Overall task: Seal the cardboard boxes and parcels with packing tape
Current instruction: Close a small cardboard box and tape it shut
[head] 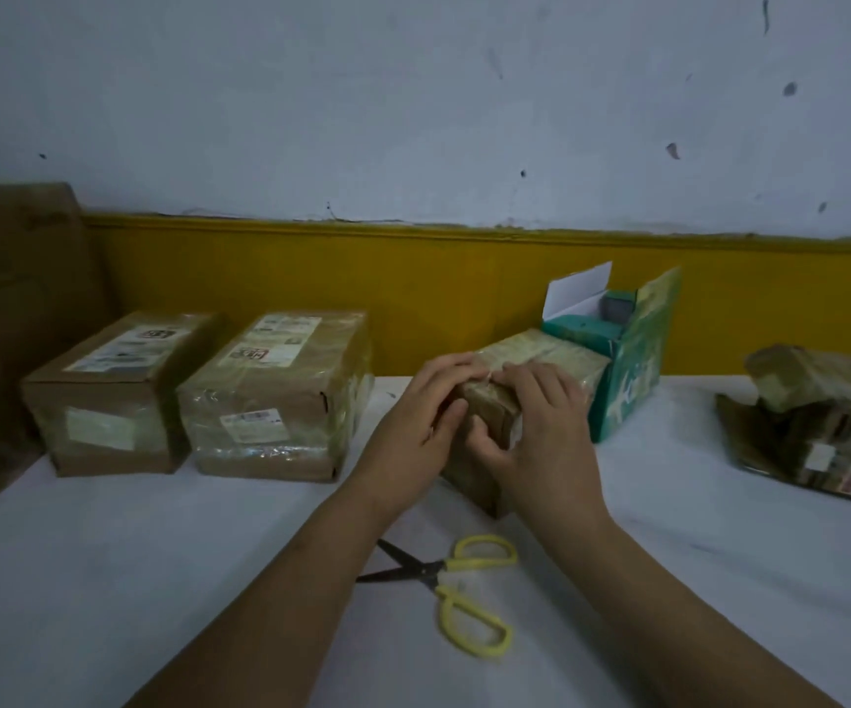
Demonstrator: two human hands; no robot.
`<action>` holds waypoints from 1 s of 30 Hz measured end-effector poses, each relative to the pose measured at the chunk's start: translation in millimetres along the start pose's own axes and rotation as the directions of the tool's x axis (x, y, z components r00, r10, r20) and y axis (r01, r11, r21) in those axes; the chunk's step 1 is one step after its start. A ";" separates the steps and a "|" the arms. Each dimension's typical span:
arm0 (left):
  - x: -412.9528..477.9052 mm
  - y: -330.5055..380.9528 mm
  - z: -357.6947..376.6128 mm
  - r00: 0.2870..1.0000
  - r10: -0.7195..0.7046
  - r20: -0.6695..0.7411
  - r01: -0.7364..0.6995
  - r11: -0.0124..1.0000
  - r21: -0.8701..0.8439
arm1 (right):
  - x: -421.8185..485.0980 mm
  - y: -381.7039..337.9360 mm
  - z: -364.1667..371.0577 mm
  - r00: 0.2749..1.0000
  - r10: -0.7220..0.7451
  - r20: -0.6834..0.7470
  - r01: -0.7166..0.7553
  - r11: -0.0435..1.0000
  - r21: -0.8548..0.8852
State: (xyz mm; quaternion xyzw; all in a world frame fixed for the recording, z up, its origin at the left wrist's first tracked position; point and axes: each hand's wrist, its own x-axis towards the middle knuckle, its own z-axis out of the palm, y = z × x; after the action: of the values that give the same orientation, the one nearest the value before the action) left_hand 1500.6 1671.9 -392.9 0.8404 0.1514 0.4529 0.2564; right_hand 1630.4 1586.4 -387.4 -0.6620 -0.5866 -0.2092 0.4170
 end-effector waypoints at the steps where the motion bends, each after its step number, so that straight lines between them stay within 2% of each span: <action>1: -0.9 2.7 1.3 0.999 -0.028 -0.030 0.026 0.998 -0.062 | -1.4 -1.0 -1.8 1.000 -0.015 0.001 0.015 1.000 0.017; 3: -3.0 10.2 6.0 0.993 -0.090 -0.073 0.075 0.980 -0.185 | -7.9 -0.7 -7.4 0.999 -0.047 -0.012 0.049 0.992 0.113; 4: -4.9 14.6 10.1 0.991 -0.105 -0.085 0.087 0.977 -0.193 | -11.1 0.3 -11.3 0.999 -0.051 -0.019 0.054 0.976 0.210; 7: -9.5 22.4 21.6 0.984 -0.131 -0.123 0.133 0.991 0.010 | -14.9 6.1 -19.0 0.999 0.030 -0.041 -0.006 0.865 0.503; 9: -10.6 24.5 24.0 0.975 -0.165 -0.152 0.179 0.980 0.084 | -12.1 9.6 -20.7 0.984 0.155 -0.086 -0.082 0.826 0.558; 10: -10.4 25.8 23.4 0.967 -0.182 -0.177 0.195 0.979 0.056 | -10.8 11.3 -19.9 0.973 0.206 -0.107 -0.117 0.835 0.538; 12: -9.1 30.8 17.0 0.926 -0.290 -0.243 0.250 0.951 -0.181 | -11.4 13.4 -16.8 0.953 0.292 -0.086 -0.230 0.875 0.427; 14: -7.5 31.6 9.4 0.858 -0.435 -0.274 0.279 0.842 -0.462 | -10.8 17.8 -14.4 0.919 0.393 -0.032 -0.366 0.881 0.299; 15: -6.7 29.9 6.6 0.820 -0.496 -0.286 0.289 0.790 -0.540 | -9.5 17.5 -15.0 0.897 0.442 -0.003 -0.425 0.863 0.274; 17: -7.8 26.0 4.6 0.768 -0.591 -0.247 0.336 0.700 -0.630 | -8.1 13.2 -15.1 0.839 0.530 0.125 -0.531 0.747 0.399; 18: -9.0 23.5 5.6 0.758 -0.620 -0.202 0.361 0.657 -0.661 | -7.1 9.9 -15.0 0.807 0.540 0.237 -0.570 0.610 0.551; 19: -10.0 22.9 7.2 0.763 -0.628 -0.154 0.368 0.617 -0.696 | -6.8 4.8 -14.4 0.776 0.519 0.359 -0.592 0.401 0.699; 20: -10.1 22.2 8.6 0.771 -0.626 -0.114 0.364 0.581 -0.728 | -7.7 1.5 -11.9 0.738 0.476 0.477 -0.613 0.177 0.770; 21: -9.6 21.7 8.8 0.779 -0.621 -0.087 0.363 0.560 -0.744 | -9.0 1.3 -9.3 0.718 0.445 0.536 -0.612 0.037 0.790; 22: -8.7 20.5 7.0 0.789 -0.609 -0.078 0.367 0.570 -0.735 | -9.3 3.5 -8.6 0.717 0.435 0.545 -0.602 -0.009 0.799; 25: -6.3 23.7 -7.8 0.811 -0.583 -0.052 0.450 0.679 -0.579 | -6.3 16.1 -12.8 0.768 0.432 0.473 -0.541 0.041 0.840; 28: -2.2 38.2 -18.7 0.840 -0.533 0.104 0.494 0.669 -0.555 | -5.6 15.9 -18.8 0.793 0.363 0.489 -0.523 -0.006 0.852; 30: -0.7 51.4 -18.3 0.843 -0.526 0.118 0.504 0.693 -0.515 | -6.9 11.7 -17.5 0.793 0.339 0.507 -0.534 -0.016 0.845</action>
State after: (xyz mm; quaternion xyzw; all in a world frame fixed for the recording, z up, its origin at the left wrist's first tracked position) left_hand 1486.0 1634.7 -355.8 0.6516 0.2552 0.4025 0.5902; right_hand 1643.7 1568.7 -386.4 -0.3941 -0.3675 0.4106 0.7356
